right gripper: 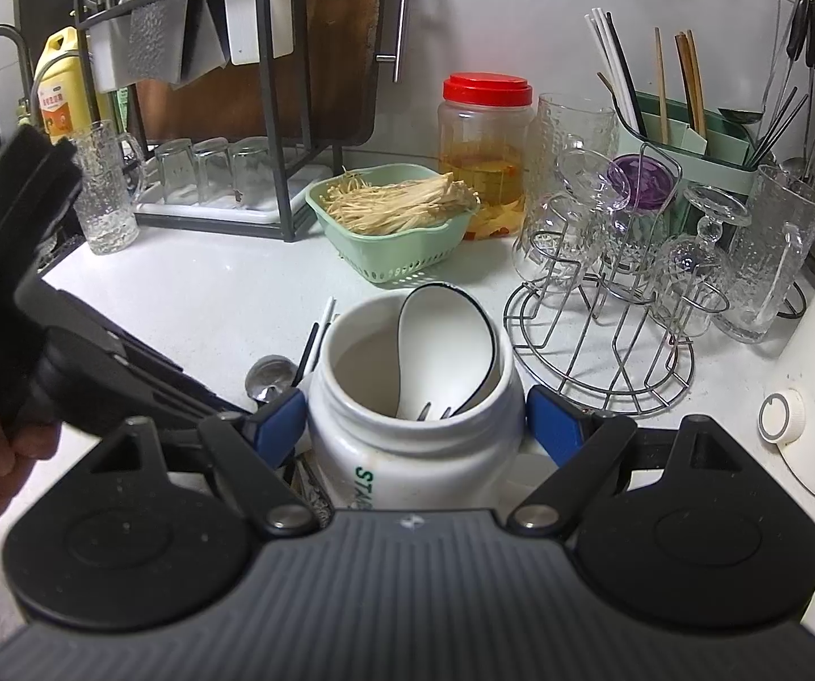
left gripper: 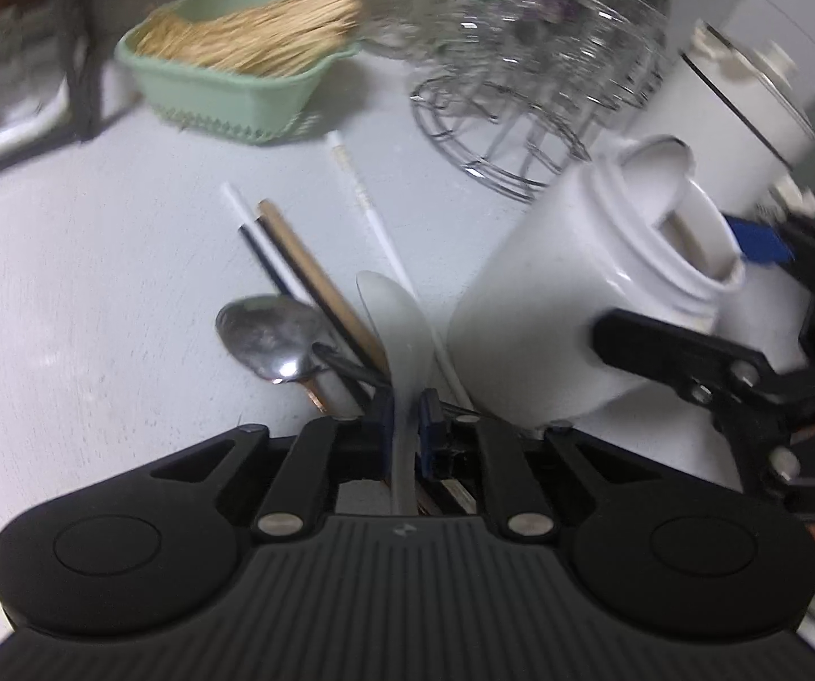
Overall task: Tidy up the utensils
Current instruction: 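Grasp the white ceramic spoon handle with the left tool, then lift the white ceramic spoon and lower it into the mug with the left tool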
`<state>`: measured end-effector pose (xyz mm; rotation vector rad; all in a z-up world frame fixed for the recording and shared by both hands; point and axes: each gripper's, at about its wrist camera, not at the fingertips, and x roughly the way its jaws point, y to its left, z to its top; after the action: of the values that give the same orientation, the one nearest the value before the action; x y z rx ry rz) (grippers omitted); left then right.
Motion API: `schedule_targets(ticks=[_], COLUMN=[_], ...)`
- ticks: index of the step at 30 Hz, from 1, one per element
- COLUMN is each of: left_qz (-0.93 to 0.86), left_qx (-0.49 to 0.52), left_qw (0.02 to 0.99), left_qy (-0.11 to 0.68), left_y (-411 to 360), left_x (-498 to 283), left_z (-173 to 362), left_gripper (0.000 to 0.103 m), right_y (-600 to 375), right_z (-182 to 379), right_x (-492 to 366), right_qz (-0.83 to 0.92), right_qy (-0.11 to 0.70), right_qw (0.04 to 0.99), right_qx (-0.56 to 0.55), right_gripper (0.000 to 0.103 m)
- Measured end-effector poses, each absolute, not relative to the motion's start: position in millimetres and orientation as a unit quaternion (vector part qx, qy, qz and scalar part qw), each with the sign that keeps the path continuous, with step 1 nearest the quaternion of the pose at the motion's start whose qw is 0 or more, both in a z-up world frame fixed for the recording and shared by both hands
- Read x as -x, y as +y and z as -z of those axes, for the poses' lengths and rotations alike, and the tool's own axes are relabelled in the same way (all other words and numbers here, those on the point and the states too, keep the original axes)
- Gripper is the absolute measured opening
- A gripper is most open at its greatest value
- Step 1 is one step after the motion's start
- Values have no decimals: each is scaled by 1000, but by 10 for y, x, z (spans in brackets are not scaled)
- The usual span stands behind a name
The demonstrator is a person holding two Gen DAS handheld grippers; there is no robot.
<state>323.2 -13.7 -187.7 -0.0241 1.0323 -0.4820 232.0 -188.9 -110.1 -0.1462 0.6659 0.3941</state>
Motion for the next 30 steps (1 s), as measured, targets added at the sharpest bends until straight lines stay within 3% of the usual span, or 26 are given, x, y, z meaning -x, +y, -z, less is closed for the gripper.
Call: schedule_targets(ticks=[5, 30], left_qz=[248, 239], left_qx=[-39, -17], left_qw=[839, 830], left_qy=[482, 503], left_y=[-248, -229], left_x=[-3167, -3335], left_z=[1827, 1775], left_gripper=[6, 5], right_y=[-1889, -1896], right_z=[1101, 1101], right_x=[-2320, -2327], right_qz=[-192, -194], right_qy=[324, 324], right_qw=[923, 923], right_qx=[72, 73], right_gripper=[87, 87])
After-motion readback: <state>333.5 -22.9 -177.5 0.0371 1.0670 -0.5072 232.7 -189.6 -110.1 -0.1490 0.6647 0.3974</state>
